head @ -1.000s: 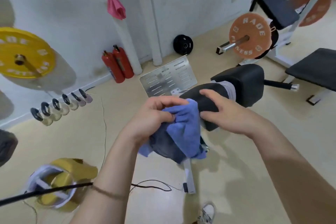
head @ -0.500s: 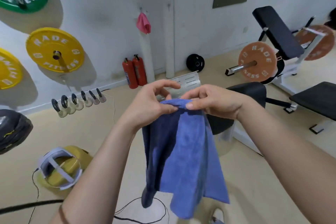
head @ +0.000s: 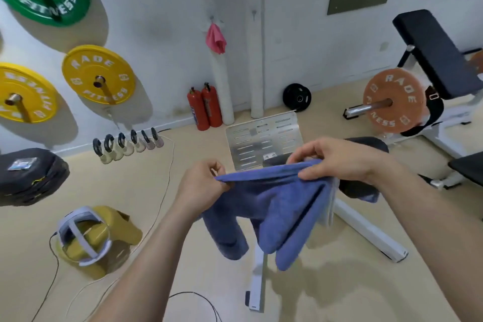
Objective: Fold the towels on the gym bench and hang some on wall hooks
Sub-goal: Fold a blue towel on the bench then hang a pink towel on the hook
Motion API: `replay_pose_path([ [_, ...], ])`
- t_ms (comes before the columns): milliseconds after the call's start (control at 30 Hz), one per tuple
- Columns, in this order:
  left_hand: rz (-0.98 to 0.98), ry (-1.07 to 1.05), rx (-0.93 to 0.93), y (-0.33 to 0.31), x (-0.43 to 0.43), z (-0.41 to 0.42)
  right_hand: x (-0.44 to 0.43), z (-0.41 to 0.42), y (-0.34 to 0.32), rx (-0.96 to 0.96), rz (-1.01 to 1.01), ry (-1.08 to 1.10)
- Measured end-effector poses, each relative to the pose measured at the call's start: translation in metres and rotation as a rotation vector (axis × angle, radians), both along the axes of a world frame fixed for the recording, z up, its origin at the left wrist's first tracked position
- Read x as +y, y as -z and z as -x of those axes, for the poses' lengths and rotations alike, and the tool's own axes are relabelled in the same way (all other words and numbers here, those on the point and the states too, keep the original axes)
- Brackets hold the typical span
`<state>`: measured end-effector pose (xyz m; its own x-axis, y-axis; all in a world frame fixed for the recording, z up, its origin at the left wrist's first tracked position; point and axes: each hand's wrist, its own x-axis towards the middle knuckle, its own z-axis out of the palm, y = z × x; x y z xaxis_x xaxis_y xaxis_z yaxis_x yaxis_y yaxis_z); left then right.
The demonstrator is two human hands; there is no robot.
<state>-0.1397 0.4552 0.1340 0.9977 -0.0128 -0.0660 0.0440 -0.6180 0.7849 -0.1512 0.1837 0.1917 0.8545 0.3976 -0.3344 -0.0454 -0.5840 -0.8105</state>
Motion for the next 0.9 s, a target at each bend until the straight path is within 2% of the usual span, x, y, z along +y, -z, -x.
replay_pose_path([
  [33, -0.061, -0.041, -0.009, 0.004, -0.013, -0.004, -0.020, -0.007, 0.004, -0.083, 0.204, -0.014],
  [100, -0.158, -0.122, -0.034, 0.008, -0.043, -0.015, -0.051, -0.020, 0.019, -0.174, 0.430, 0.030],
  [267, -0.265, -0.268, -0.099, 0.012, -0.090, -0.040, -0.119, -0.055, 0.052, -0.266, 0.678, 0.257],
  [367, -0.189, -0.387, -0.098, 0.019, -0.093, -0.061, -0.158, -0.079, 0.065, -0.242, 0.763, 0.321],
  [433, 0.034, -0.527, -0.005, 0.029, -0.093, -0.084, -0.177, -0.099, 0.070, -0.124, 0.662, 0.361],
  [500, 0.344, -0.614, 0.156, 0.042, -0.101, -0.110, -0.182, -0.119, 0.077, 0.112, 0.315, 0.498],
  [567, 0.526, -0.618, 0.368, 0.056, -0.122, -0.137, -0.178, -0.142, 0.086, 0.340, -0.075, 0.643],
  [633, 0.659, -0.625, 0.496, 0.067, -0.146, -0.167, -0.170, -0.171, 0.096, 0.420, -0.307, 0.701],
  [700, 0.715, -0.619, 0.475, 0.069, -0.166, -0.201, -0.165, -0.207, 0.101, 0.380, -0.355, 0.712],
  [767, 0.689, -0.656, 0.366, 0.062, -0.173, -0.240, -0.161, -0.245, 0.093, 0.247, -0.367, 0.742],
  [833, 0.641, -0.684, 0.187, 0.046, -0.172, -0.276, -0.163, -0.282, 0.078, 0.006, -0.403, 0.802],
  [900, 0.583, -0.638, -0.049, 0.026, -0.172, -0.302, -0.175, -0.309, 0.066, -0.278, -0.300, 0.784],
])
